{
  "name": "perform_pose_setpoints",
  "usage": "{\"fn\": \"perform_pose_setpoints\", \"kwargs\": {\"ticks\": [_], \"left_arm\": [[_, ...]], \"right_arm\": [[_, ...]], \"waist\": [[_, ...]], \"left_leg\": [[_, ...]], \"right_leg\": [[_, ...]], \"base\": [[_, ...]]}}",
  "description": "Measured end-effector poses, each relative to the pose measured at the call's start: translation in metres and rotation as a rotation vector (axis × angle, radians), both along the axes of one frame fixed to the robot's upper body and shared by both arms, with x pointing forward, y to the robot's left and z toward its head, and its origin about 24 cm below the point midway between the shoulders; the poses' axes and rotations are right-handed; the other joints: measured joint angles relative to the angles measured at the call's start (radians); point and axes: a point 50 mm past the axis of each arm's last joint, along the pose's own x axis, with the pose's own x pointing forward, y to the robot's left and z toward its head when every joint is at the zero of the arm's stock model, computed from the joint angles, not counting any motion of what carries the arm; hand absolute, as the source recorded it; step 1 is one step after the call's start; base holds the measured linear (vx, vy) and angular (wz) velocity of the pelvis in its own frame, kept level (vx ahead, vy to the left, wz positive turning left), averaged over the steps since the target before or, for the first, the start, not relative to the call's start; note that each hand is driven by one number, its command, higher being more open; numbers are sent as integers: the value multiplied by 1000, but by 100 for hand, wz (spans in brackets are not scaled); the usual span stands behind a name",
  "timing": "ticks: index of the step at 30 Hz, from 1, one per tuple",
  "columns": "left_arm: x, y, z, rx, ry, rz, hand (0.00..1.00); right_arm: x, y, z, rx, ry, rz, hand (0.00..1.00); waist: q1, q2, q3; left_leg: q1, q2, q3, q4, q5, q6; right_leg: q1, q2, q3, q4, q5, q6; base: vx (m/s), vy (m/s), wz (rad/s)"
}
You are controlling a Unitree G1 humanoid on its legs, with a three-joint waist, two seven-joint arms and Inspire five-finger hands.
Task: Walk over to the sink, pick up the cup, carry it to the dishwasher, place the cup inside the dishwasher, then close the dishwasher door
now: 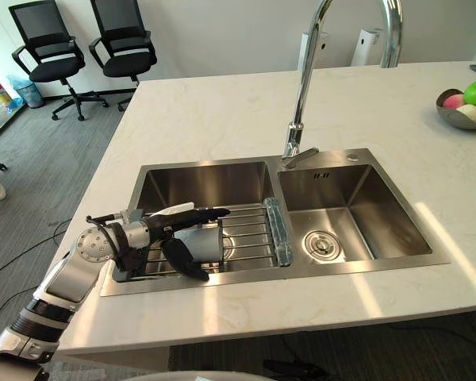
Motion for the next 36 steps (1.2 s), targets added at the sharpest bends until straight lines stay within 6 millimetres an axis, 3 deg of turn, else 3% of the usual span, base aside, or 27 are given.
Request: {"fn": "perform_pose_setpoints", "kwargs": {"ticks": [9,19,30,36], "left_arm": [[1,-7,-7,-49,-9,38,100],[4,-8,-30,-184,66,190,100],[7,-2,-37,-174,66,246,100],[7,-3,-38,-65,6,215,100]], "right_arm": [[1,1,0,-4,6,11,100],[2,2,1,3,18,13,100],[4,2,2,3,17,23,100],[7,4,2,6,14,41,100]], "waist": [[0,1,-1],[-8,1,-5],[-25,3,-9],[-29,2,-9]], "left_leg": [[-1,-8,0,0,-2,4],[-2,-17,7,0,-7,12],[-1,-13,20,0,-10,10],[1,-13,27,0,-11,11]], "right_leg": [[0,-8,0,-6,2,3],[-1,-17,8,-10,5,8],[-1,-13,16,-12,6,7],[-2,-14,22,-14,9,9]], "base": [[0,0,0],[0,0,-1],[0,0,-1],[-14,-18,-3]]}}
